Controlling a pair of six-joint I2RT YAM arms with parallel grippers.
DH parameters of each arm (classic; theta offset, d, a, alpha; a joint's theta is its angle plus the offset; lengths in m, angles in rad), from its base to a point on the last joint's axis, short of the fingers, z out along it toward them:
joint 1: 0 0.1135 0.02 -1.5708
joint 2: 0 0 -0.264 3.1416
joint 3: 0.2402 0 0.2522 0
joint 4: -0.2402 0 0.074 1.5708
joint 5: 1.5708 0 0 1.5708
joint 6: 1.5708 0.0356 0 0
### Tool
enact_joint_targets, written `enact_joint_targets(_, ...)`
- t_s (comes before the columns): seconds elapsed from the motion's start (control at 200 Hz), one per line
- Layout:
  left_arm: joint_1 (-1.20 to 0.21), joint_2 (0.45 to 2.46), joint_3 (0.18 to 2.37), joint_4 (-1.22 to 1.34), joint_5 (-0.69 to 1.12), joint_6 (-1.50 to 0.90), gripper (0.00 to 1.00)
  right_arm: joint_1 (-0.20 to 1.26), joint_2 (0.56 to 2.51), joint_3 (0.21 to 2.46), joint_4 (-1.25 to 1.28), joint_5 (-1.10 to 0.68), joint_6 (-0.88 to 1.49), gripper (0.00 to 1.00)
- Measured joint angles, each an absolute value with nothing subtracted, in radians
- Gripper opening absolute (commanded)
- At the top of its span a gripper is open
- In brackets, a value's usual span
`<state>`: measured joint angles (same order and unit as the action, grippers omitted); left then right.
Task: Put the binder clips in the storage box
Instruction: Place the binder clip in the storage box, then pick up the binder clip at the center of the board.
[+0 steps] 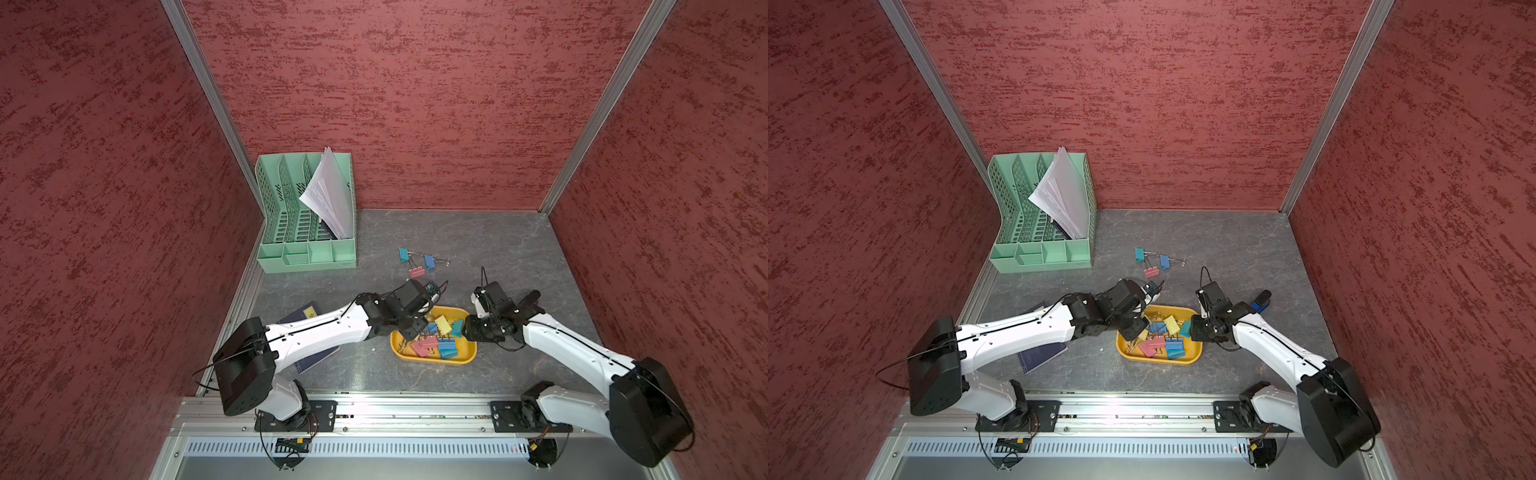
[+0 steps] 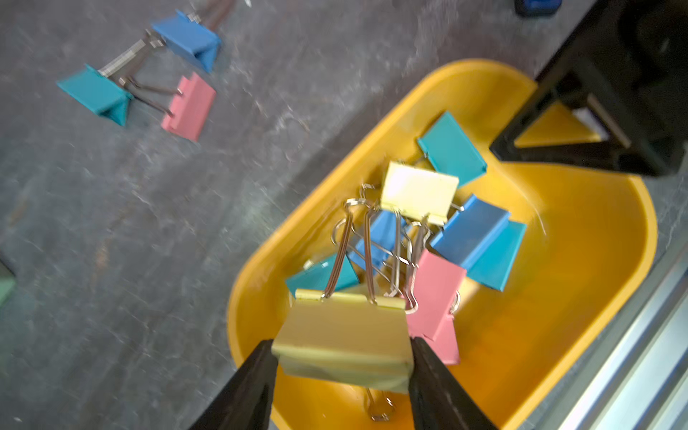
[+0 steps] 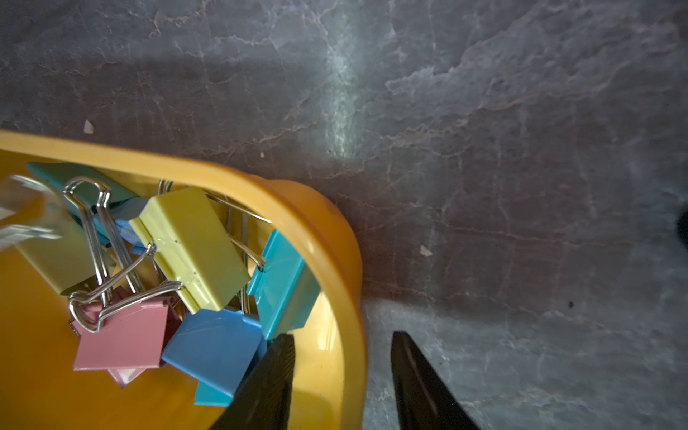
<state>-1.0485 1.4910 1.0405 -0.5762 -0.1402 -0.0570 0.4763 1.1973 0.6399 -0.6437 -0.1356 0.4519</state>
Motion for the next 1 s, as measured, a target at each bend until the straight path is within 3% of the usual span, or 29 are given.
enact_joint_targets(0.13, -1.114, 1.497, 0.983, -0.585, -0.141, -0.142, 0.74, 0.476, 1.196, 0.640, -0.644, -0.136, 0.451, 0.47)
enact_joint_targets(0.195, -1.121, 1.516, 0.981, -0.583, -0.152, -0.174, 0.86, 0.476, 1.196, 0.640, -0.644, -0.136, 0.451, 0.47)
enact_joint_targets(0.396, -1.121, 1.528, 0.990, -0.574, -0.215, -0.227, 0.99, 0.476, 1.196, 0.640, -0.644, -0.137, 0.451, 0.48)
enact_joint_targets(0.536, -1.099, 1.448, 1.013, -0.562, -0.256, -0.220, 1.00, 0.476, 1.195, 0.640, -0.643, -0.137, 0.451, 0.48)
enact_joint_targets(0.621, -1.037, 1.408, 1.062, -0.552, -0.268, -0.195, 0.90, 0.476, 1.195, 0.640, -0.644, -0.138, 0.451, 0.48)
enact_joint_targets(0.751, -0.862, 1.442, 1.169, -0.505, -0.249, -0.131, 0.42, 0.476, 1.194, 0.640, -0.643, -0.138, 0.451, 0.48)
enact_joint_targets(1.002, -0.612, 1.787, 1.423, -0.426, -0.162, 0.018, 0.29, 0.476, 1.196, 0.640, -0.643, -0.139, 0.448, 0.48)
